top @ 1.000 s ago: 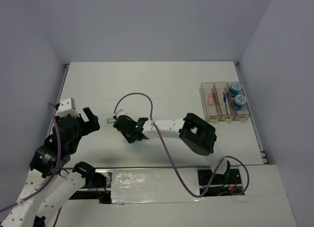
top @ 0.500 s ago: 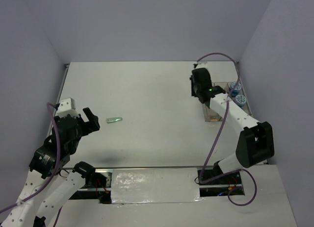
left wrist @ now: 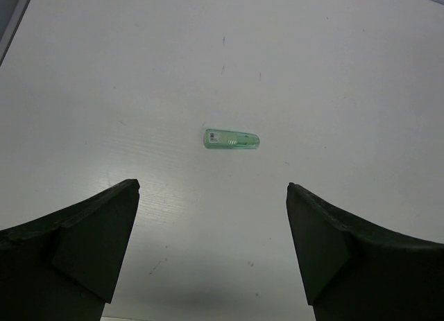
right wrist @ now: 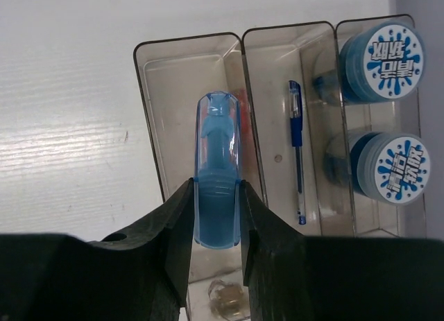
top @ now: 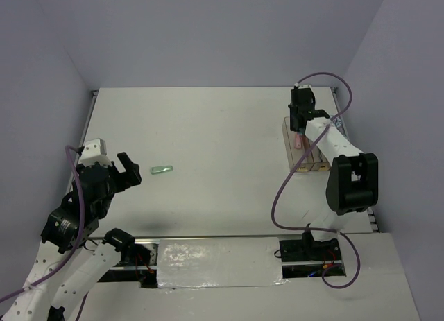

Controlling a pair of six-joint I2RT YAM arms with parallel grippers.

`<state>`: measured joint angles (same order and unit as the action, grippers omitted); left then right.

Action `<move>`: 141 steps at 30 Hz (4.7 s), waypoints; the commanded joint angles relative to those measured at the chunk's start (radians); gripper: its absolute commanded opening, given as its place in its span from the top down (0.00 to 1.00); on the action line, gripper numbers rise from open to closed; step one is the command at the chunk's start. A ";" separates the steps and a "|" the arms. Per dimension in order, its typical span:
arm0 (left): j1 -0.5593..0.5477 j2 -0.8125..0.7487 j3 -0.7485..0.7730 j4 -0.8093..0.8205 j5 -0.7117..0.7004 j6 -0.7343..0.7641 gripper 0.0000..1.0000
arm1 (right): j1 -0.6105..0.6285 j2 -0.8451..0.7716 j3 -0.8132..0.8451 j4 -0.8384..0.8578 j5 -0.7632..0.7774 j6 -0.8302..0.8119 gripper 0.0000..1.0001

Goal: Sort the stationery into containers
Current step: Place the stationery in the storage box, then pick up the stationery from the center of the board, then place the stationery in the storage box.

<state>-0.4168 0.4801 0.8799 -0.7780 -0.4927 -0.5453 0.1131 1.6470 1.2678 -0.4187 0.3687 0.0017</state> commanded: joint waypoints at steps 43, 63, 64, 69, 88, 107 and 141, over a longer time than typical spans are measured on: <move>0.145 0.621 0.140 -0.062 -0.024 -0.415 0.01 | 0.882 0.079 0.136 -0.004 0.246 0.713 0.00; 0.161 1.292 0.360 -0.124 -0.050 -1.004 0.02 | 0.893 -0.412 -0.380 0.070 0.237 0.649 0.00; 0.161 1.308 0.357 -0.118 -0.041 -1.002 0.03 | 0.895 -0.411 -0.384 0.070 0.237 0.646 0.00; 0.158 1.321 0.295 -0.029 0.034 -0.992 0.05 | 0.893 -0.420 -0.403 0.089 0.234 0.630 0.00; 0.084 1.120 0.001 0.250 -0.001 -0.914 1.00 | 0.876 -0.524 -0.559 0.374 -0.153 0.505 0.00; -0.493 0.643 -0.024 0.529 -0.038 -0.627 1.00 | 0.850 -0.628 -0.746 0.851 -0.399 0.506 0.23; -0.590 0.577 0.115 0.373 -0.168 -0.636 0.01 | 0.729 -0.532 -0.788 0.925 -0.422 0.471 1.00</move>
<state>-1.0027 1.1011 0.8948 -0.3260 -0.5621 -1.1820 0.9039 1.1355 0.4957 0.4950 -0.0475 0.5022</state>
